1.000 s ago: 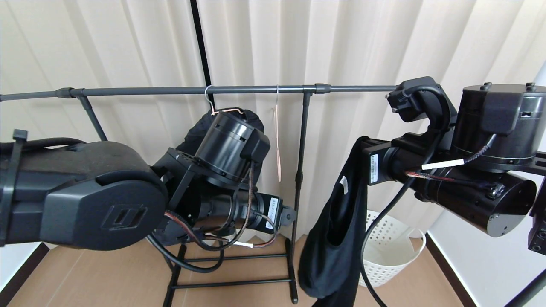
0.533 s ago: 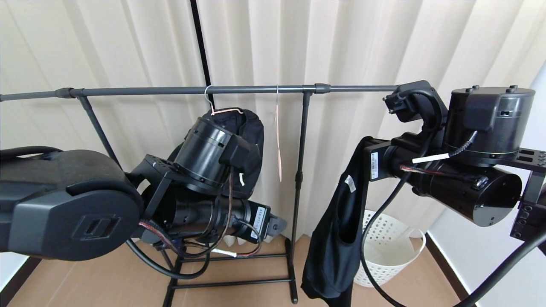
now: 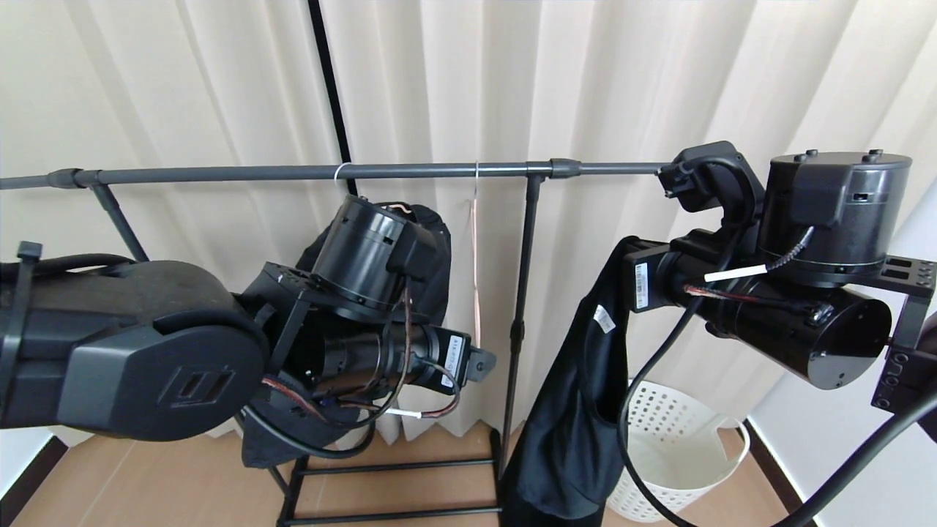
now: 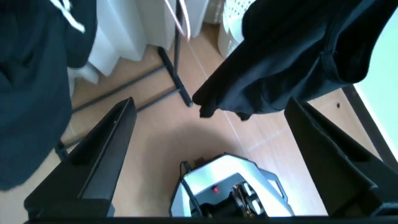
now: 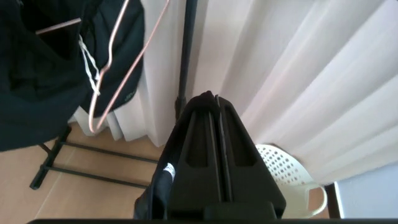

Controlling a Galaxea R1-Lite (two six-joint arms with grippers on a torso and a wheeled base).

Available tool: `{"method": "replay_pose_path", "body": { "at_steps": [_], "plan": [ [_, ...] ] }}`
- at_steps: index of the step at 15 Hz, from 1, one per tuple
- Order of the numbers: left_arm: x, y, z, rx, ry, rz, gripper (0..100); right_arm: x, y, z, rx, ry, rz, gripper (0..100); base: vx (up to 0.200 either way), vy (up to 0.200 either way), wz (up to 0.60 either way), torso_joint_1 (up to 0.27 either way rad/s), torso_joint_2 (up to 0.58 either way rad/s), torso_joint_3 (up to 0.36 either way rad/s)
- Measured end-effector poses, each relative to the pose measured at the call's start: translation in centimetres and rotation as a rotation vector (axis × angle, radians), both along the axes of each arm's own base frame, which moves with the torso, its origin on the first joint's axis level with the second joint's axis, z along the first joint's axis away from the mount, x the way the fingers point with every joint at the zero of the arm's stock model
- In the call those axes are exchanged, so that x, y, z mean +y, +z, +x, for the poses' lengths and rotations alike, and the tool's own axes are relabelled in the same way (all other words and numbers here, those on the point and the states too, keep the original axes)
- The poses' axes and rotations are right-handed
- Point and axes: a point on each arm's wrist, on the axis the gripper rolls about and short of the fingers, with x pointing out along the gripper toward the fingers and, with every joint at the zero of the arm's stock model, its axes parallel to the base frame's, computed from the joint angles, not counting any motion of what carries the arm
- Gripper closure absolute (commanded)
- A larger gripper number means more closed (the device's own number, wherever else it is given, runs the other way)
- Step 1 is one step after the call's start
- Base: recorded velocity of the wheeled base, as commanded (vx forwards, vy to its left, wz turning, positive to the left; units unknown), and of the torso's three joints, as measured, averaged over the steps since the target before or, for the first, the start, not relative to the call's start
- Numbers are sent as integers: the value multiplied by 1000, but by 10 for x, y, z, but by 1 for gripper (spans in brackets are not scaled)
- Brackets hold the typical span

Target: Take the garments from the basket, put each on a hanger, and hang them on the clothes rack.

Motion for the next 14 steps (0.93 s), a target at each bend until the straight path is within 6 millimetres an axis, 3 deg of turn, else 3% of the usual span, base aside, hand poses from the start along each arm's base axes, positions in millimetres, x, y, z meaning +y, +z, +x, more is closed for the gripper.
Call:
{"method": "replay_pose_path", "body": {
  "at_steps": [4, 10, 14],
  "plan": [
    [-9, 0, 12, -54, 44, 3, 0, 0, -1, 0, 4, 1, -3, 100, 0, 0, 0, 0, 0, 0],
    [-33, 6, 62, -131, 111, -18, 0, -1, 1, -1, -2, -1, 2, 100, 0, 0, 0, 0, 0, 0],
    [-47, -8, 95, -157, 173, -1, 0, -2, 3, -3, -7, -1, 5, 100, 0, 0, 0, 0, 0, 0]
  ]
}}
